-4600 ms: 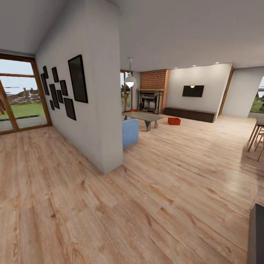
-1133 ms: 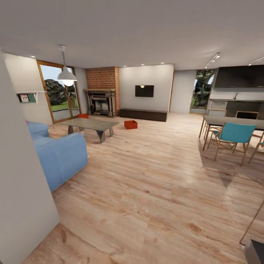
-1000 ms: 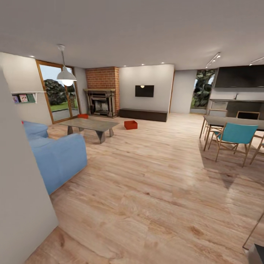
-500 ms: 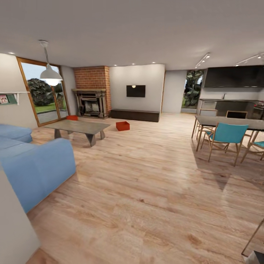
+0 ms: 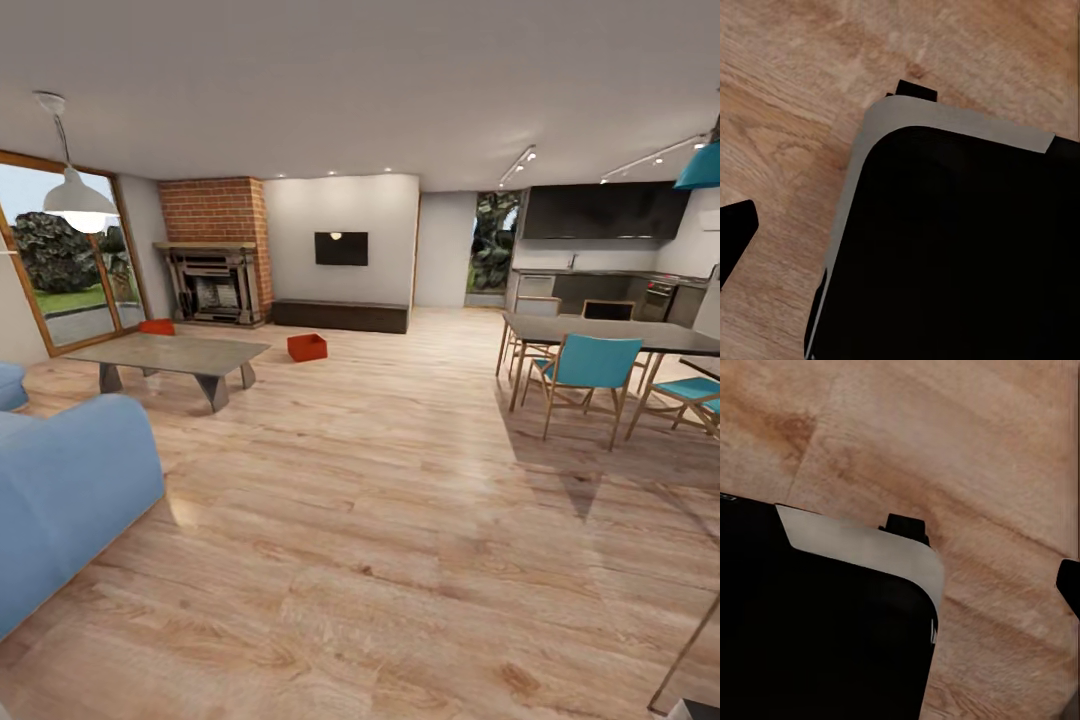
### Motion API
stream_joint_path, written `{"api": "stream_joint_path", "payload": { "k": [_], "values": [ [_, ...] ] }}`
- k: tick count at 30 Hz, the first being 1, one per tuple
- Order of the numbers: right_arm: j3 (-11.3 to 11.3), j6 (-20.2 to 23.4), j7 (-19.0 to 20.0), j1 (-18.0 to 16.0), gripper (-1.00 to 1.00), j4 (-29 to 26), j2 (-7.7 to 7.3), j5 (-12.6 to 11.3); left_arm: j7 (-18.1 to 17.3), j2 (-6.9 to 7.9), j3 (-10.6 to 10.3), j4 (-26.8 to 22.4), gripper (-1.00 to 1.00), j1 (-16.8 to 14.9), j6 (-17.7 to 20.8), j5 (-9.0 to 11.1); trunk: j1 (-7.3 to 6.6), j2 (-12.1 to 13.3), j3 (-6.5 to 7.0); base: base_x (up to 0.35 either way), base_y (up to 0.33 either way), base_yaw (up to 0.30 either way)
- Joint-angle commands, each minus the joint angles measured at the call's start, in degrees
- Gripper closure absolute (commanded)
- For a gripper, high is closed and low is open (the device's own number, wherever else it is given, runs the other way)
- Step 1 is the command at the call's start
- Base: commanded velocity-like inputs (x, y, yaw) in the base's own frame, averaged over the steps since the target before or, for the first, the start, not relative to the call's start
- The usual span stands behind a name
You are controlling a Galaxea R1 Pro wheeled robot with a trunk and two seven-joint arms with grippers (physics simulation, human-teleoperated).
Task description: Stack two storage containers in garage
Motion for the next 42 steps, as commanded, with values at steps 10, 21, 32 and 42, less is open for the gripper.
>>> {"api": "stream_joint_path", "payload": {
  "k": [10, 21, 32, 42],
  "values": [
    [0.67, -0.26, 0.03, -0.05, -1.00, 0.13, 0.07, -0.59, 0.07, 0.07, 0.03, 0.20, -1.00, -0.01, 0.06, 0.39, 0.03, -0.03, -0.06, 0.325, 0.000, -0.003],
    [0.68, -0.34, 0.09, -0.05, -1.00, 0.13, -0.02, -0.59, 0.07, 0.07, 0.03, 0.22, -1.00, -0.01, 0.06, 0.36, 0.03, -0.03, -0.06, 0.325, 0.000, 0.000],
    [0.60, -0.34, 0.11, -0.05, -1.00, 0.13, -0.02, -0.59, 0.07, 0.05, 0.03, 0.22, -1.00, -0.01, 0.06, 0.31, 0.03, -0.03, -0.06, 0.325, 0.000, 0.000],
    [0.64, -0.30, 0.15, -0.06, -1.00, 0.13, -0.04, -0.53, 0.07, 0.00, 0.03, 0.20, -1.00, -0.01, 0.06, 0.31, 0.03, -0.03, -0.06, 0.325, 0.000, 0.000]
  ]
}}
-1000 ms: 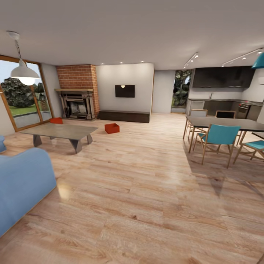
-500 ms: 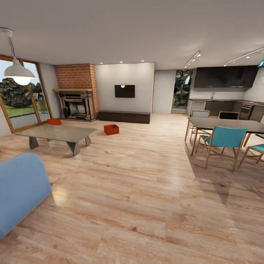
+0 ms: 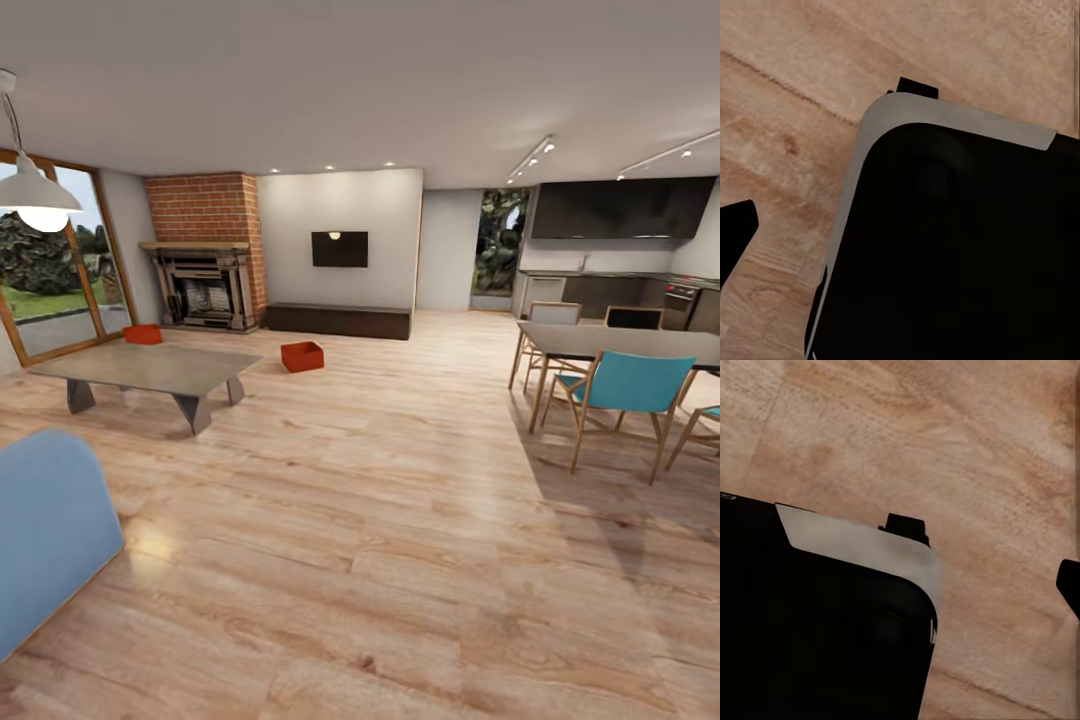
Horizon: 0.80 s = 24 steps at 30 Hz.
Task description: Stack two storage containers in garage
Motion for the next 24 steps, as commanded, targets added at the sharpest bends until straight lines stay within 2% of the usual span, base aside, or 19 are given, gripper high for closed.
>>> {"api": "stream_joint_path", "payload": {
  "k": [1, 24],
  "values": [
    [0.50, -0.28, 0.05, -0.06, -1.00, 0.13, 0.02, -0.57, 0.07, -0.01, 0.02, -0.06, -1.00, -0.01, 0.08, 0.28, 0.03, -0.03, -0.06, 0.325, 0.000, 0.000],
    [0.46, -0.31, 0.00, -0.06, -1.00, 0.13, -0.02, -0.63, 0.07, 0.06, 0.02, -0.05, -1.00, -0.01, 0.18, 0.36, 0.03, -0.03, -0.06, 0.325, 0.000, 0.000]
  ]
}}
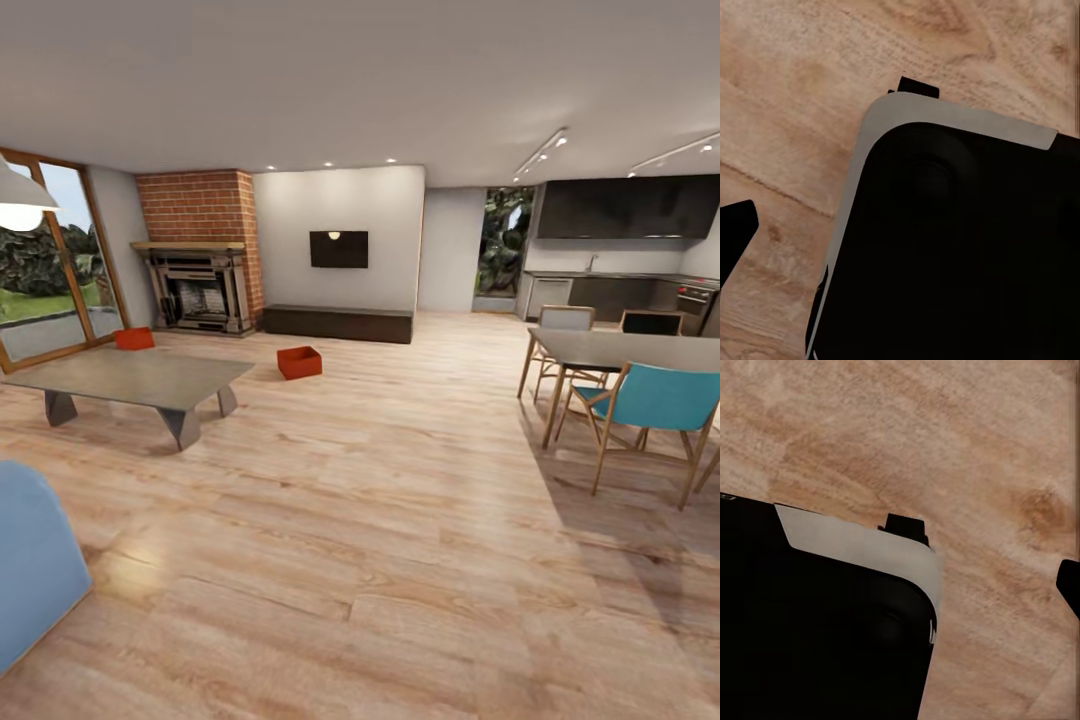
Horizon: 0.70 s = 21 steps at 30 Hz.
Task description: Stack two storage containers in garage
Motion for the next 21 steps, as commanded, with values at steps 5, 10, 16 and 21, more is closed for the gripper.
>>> {"api": "stream_joint_path", "payload": {
  "k": [5, 10, 16, 21],
  "values": [
    [0.47, -0.30, 0.03, -0.06, -1.00, 0.13, -0.01, -0.58, 0.07, 0.00, 0.02, -0.07, -1.00, -0.01, 0.46, 0.29, 0.03, -0.03, -0.06, 0.325, 0.000, 0.000],
    [0.47, -0.31, 0.03, -0.06, -1.00, 0.13, -0.02, -0.58, 0.07, 0.00, 0.02, -0.07, -1.00, -0.01, 0.50, 0.29, 0.03, -0.03, -0.06, 0.325, 0.000, 0.000],
    [0.49, -0.31, 0.03, -0.06, -1.00, 0.13, -0.02, -0.56, 0.07, 0.00, 0.02, -0.07, -1.00, -0.01, 0.51, 0.29, 0.03, -0.03, -0.06, 0.325, 0.000, 0.000],
    [0.50, -0.31, 0.03, -0.06, -1.00, 0.13, -0.02, -0.57, 0.07, 0.00, 0.02, -0.14, -1.00, -0.01, 0.48, 0.29, 0.03, -0.03, -0.06, 0.325, 0.000, 0.000]
  ]
}}
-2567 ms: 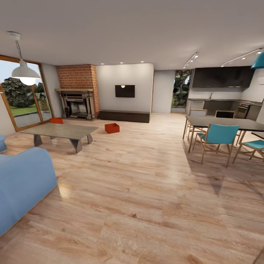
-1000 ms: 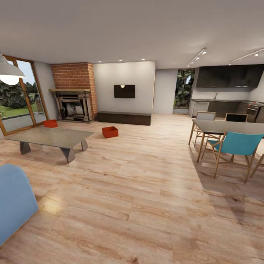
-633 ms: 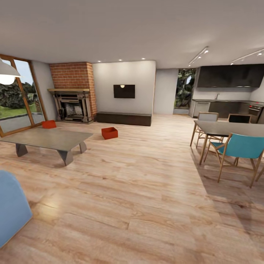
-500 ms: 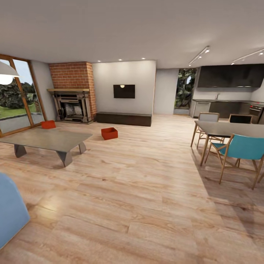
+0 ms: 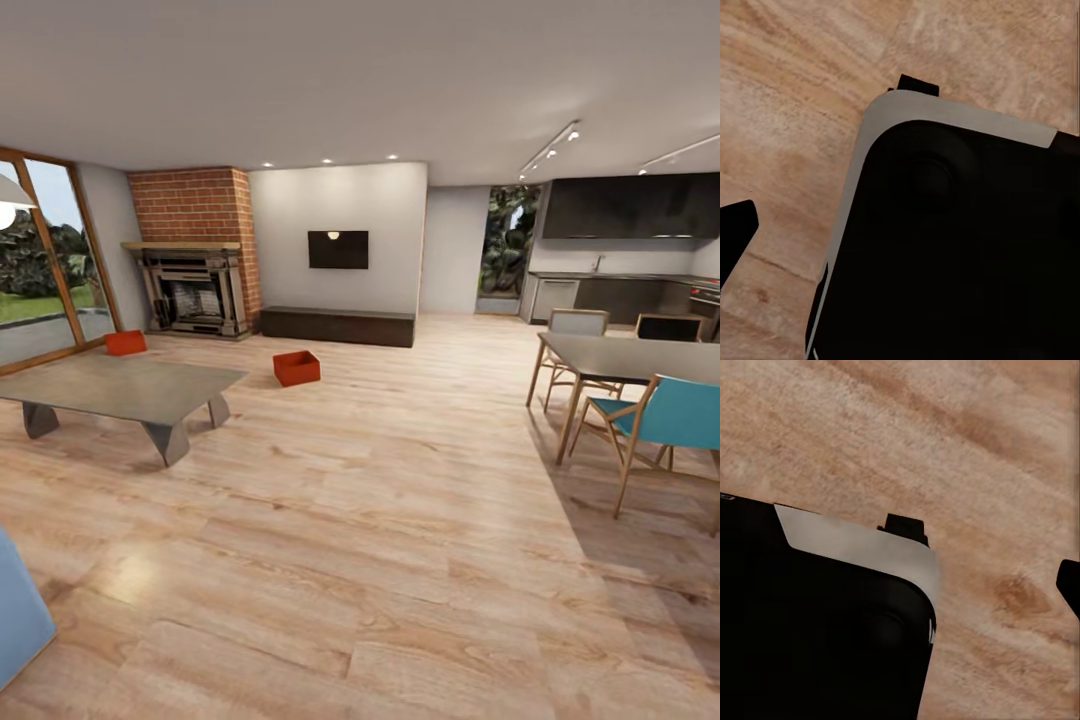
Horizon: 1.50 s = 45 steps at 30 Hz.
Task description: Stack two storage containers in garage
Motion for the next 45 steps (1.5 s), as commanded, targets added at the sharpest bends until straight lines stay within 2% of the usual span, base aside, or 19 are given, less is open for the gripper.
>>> {"api": "stream_joint_path", "payload": {
  "k": [1, 45],
  "values": [
    [0.47, -0.29, 0.03, -0.06, -1.00, 0.13, 0.01, -0.58, 0.07, 0.00, 0.02, -0.08, -1.00, -0.01, 0.12, 0.30, 0.03, -0.03, -0.06, 0.325, 0.000, 0.000],
    [0.45, -0.29, -0.02, -0.05, -1.00, 0.13, 0.01, -0.58, 0.07, 0.00, 0.02, 0.00, -1.00, -0.01, 0.08, 0.28, 0.03, -0.03, -0.06, 0.325, 0.000, 0.000]
  ]
}}
